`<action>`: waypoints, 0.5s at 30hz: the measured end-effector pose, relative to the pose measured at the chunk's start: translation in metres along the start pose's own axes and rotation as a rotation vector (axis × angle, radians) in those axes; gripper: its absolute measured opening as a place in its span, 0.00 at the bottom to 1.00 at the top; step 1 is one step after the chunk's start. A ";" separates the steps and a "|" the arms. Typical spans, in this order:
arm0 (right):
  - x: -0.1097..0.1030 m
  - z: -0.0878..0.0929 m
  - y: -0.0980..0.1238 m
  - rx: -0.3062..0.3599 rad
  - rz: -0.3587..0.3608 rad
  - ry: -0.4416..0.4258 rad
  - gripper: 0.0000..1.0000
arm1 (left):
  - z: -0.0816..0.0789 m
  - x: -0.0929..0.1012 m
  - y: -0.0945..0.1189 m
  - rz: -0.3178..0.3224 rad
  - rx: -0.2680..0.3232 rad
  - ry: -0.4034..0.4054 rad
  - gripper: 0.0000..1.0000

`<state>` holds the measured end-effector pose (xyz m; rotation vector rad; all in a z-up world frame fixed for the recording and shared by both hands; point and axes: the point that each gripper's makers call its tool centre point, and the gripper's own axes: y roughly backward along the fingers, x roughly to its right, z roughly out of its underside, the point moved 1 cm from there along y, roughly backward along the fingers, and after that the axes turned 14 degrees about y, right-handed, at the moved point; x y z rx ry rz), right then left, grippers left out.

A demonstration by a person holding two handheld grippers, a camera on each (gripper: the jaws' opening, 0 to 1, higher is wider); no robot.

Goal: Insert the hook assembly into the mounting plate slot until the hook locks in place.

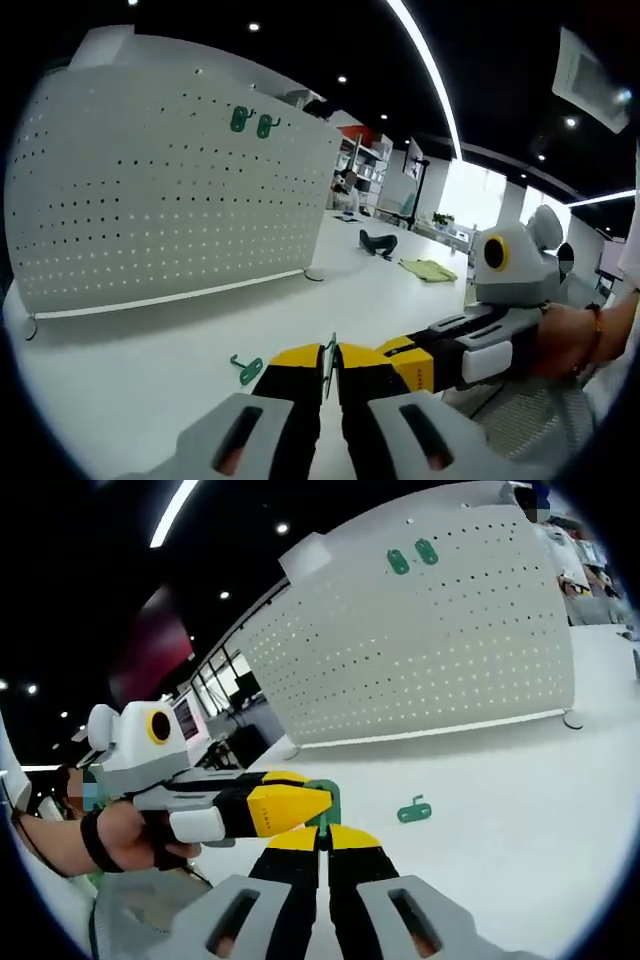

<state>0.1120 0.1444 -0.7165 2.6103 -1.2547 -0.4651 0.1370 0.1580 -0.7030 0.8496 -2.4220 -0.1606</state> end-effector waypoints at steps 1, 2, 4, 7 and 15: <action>-0.001 0.000 -0.001 -0.005 0.007 0.017 0.01 | 0.000 -0.001 0.001 0.000 -0.001 -0.002 0.05; -0.003 0.000 -0.001 -0.007 0.006 0.018 0.01 | 0.000 -0.002 0.003 0.001 -0.002 -0.002 0.05; -0.005 -0.001 -0.002 -0.008 0.007 0.011 0.01 | 0.000 -0.002 0.007 0.008 0.001 -0.014 0.06; -0.005 -0.001 0.000 -0.018 0.025 0.025 0.01 | 0.000 -0.002 0.010 0.025 0.007 -0.010 0.07; -0.007 -0.004 0.003 -0.031 0.057 0.051 0.01 | -0.002 0.006 0.023 0.057 0.036 -0.018 0.08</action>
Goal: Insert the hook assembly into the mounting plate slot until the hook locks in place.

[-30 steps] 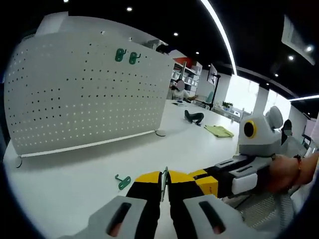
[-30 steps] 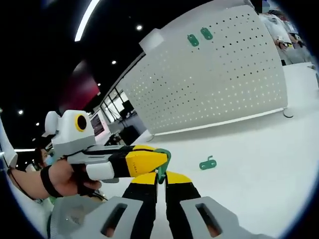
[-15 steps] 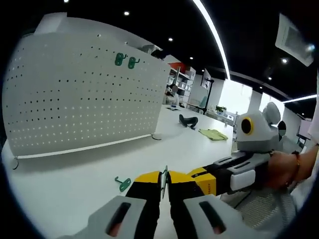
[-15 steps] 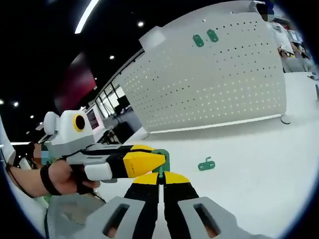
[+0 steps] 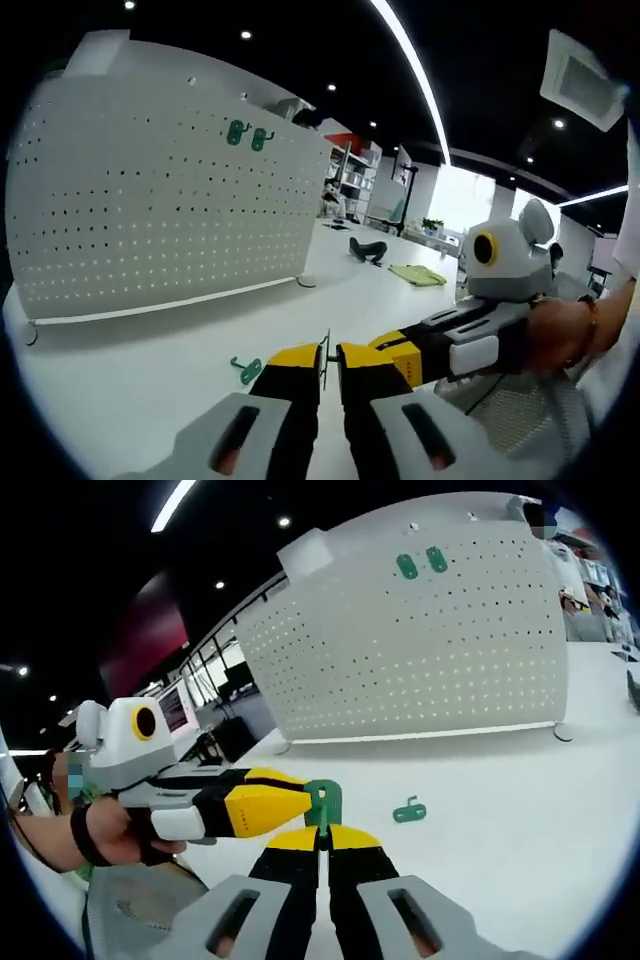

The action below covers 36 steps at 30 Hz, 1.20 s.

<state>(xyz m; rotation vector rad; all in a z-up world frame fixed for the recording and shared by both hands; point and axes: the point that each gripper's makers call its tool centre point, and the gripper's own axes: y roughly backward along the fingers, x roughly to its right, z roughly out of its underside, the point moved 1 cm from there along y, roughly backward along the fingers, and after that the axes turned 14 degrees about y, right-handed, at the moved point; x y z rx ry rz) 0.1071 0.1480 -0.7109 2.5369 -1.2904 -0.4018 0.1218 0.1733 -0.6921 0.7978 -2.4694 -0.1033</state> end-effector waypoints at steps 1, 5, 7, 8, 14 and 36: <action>-0.002 -0.001 0.000 0.000 0.004 0.009 0.01 | -0.001 0.000 0.002 0.000 0.006 0.001 0.09; -0.005 -0.004 0.001 -0.002 0.018 0.024 0.01 | 0.000 0.000 0.010 0.005 0.015 -0.003 0.10; -0.006 -0.008 0.001 0.007 0.027 0.019 0.01 | 0.000 0.000 0.015 0.003 0.018 -0.010 0.13; -0.007 -0.009 0.001 0.009 0.029 0.017 0.01 | -0.001 0.000 0.017 0.005 0.021 -0.017 0.14; -0.005 -0.021 0.003 0.025 0.075 0.044 0.01 | 0.001 0.001 0.031 0.029 0.015 -0.056 0.20; 0.019 -0.081 -0.006 0.082 0.177 0.093 0.01 | -0.010 0.015 0.066 0.085 0.018 -0.152 0.41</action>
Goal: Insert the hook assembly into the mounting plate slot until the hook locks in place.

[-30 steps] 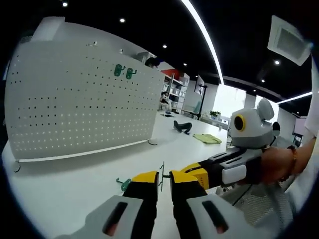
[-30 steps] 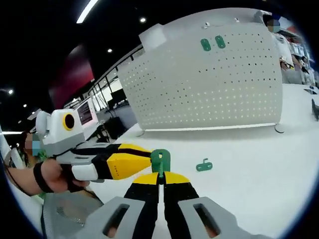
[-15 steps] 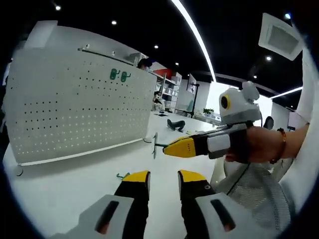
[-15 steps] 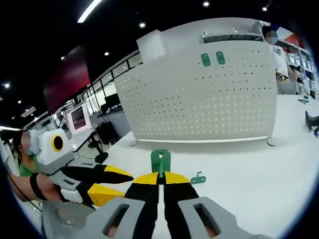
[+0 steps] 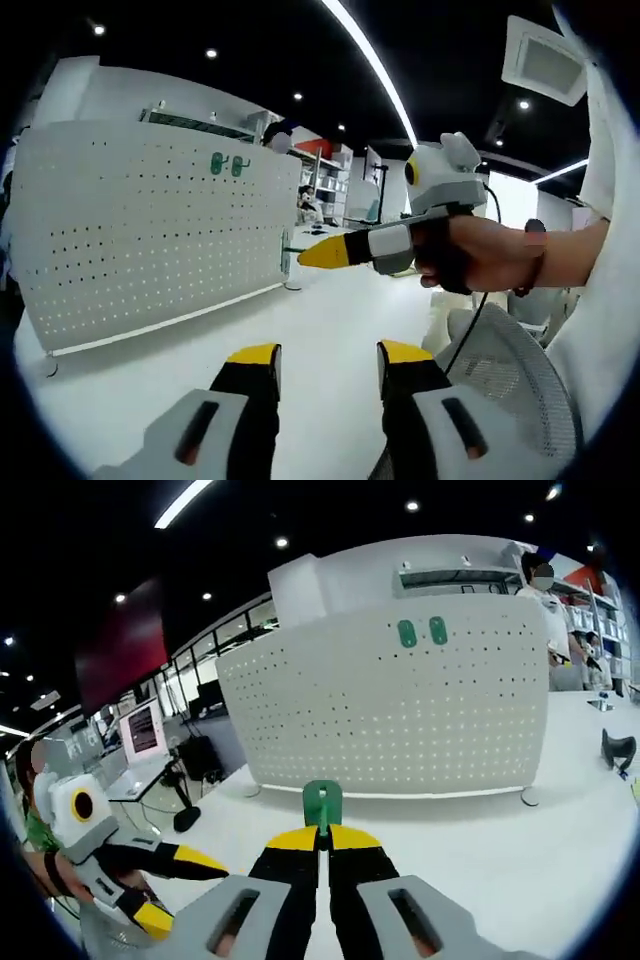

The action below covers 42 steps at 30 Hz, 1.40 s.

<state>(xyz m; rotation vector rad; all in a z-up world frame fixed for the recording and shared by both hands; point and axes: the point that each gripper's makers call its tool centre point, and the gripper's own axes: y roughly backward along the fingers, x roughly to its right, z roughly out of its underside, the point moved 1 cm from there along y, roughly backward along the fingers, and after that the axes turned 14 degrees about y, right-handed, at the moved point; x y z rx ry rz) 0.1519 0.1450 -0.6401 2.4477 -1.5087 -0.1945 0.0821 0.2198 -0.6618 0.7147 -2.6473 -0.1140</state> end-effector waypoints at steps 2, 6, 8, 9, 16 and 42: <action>0.001 -0.006 -0.002 0.013 0.009 0.009 0.01 | -0.007 0.002 0.002 0.007 0.022 0.004 0.44; 0.005 -0.012 -0.007 0.010 0.013 0.017 0.01 | -0.011 0.002 0.005 0.016 0.039 0.018 0.46; 0.007 -0.019 -0.009 0.020 0.016 0.028 0.01 | -0.008 0.006 0.006 0.044 0.041 0.065 0.47; 0.009 -0.023 -0.010 0.026 0.029 0.043 0.01 | -0.006 0.007 0.006 0.051 0.042 0.078 0.47; 0.020 -0.040 -0.017 0.044 0.052 0.048 0.01 | 0.008 0.013 0.008 0.066 0.024 0.078 0.52; 0.054 -0.096 -0.061 0.100 0.149 0.096 0.01 | -0.001 -0.007 0.025 0.035 0.054 0.064 0.61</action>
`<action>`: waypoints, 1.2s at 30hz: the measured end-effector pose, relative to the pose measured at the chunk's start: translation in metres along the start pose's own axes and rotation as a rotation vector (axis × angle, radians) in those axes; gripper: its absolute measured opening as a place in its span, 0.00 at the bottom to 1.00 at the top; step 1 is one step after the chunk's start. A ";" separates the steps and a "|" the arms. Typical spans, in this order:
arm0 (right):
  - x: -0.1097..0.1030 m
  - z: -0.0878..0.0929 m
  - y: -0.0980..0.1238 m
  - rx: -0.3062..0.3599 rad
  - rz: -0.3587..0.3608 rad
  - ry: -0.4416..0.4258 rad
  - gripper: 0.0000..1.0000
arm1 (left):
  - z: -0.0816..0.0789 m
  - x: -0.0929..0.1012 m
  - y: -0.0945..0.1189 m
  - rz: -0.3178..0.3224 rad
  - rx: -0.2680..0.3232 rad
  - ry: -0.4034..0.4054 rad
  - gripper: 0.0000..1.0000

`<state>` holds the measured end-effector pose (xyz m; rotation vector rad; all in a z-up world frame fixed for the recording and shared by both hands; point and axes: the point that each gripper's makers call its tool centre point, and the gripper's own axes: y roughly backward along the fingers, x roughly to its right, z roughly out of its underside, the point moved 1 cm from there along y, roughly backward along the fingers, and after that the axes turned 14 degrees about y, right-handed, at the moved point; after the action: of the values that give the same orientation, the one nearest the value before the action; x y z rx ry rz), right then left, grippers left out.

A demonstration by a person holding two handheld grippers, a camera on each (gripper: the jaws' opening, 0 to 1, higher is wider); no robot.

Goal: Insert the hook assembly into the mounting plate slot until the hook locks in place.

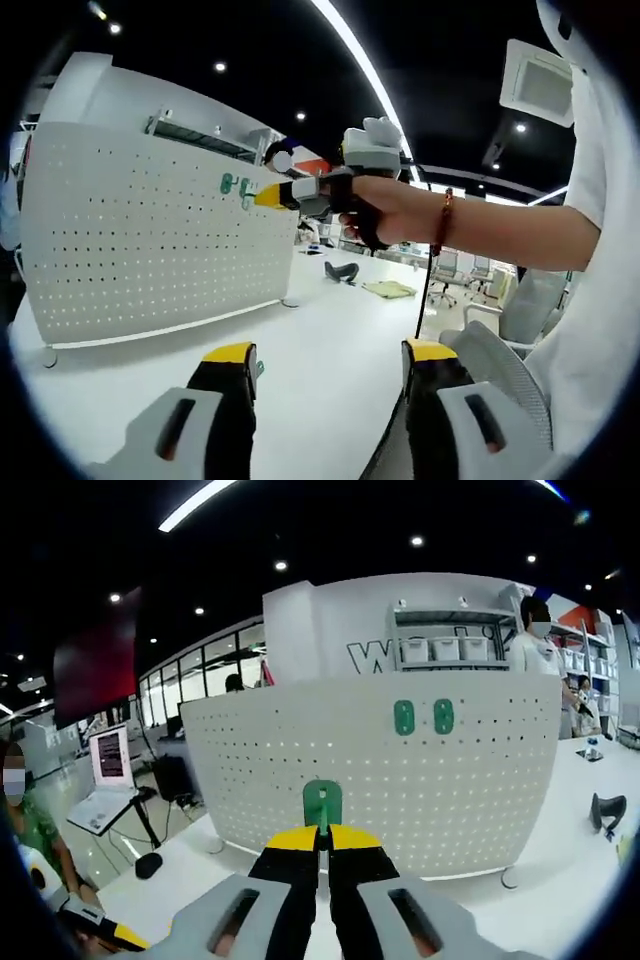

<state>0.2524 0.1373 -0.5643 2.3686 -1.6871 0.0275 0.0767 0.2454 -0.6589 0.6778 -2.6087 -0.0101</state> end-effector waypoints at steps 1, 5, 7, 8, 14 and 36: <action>0.000 -0.001 -0.001 0.001 0.001 0.002 0.01 | 0.000 -0.001 0.000 0.000 -0.001 -0.007 0.61; 0.002 -0.004 -0.007 0.002 0.011 0.008 0.01 | -0.003 -0.005 0.003 -0.005 0.005 -0.013 0.63; 0.004 -0.006 -0.010 0.006 0.018 0.010 0.01 | -0.002 -0.008 0.003 -0.009 0.005 -0.011 0.64; 0.004 -0.007 -0.012 0.003 0.018 0.014 0.01 | -0.001 -0.010 0.003 -0.012 0.001 -0.016 0.65; 0.012 -0.017 -0.017 0.014 0.043 0.009 0.01 | 0.001 -0.016 0.005 -0.015 -0.020 -0.018 0.64; 0.031 -0.034 -0.047 0.033 0.104 0.009 0.01 | -0.002 -0.019 0.004 -0.037 -0.012 -0.046 0.64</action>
<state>0.3105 0.1299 -0.5351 2.2981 -1.8168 0.0844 0.0908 0.2577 -0.6651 0.7301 -2.6374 -0.0533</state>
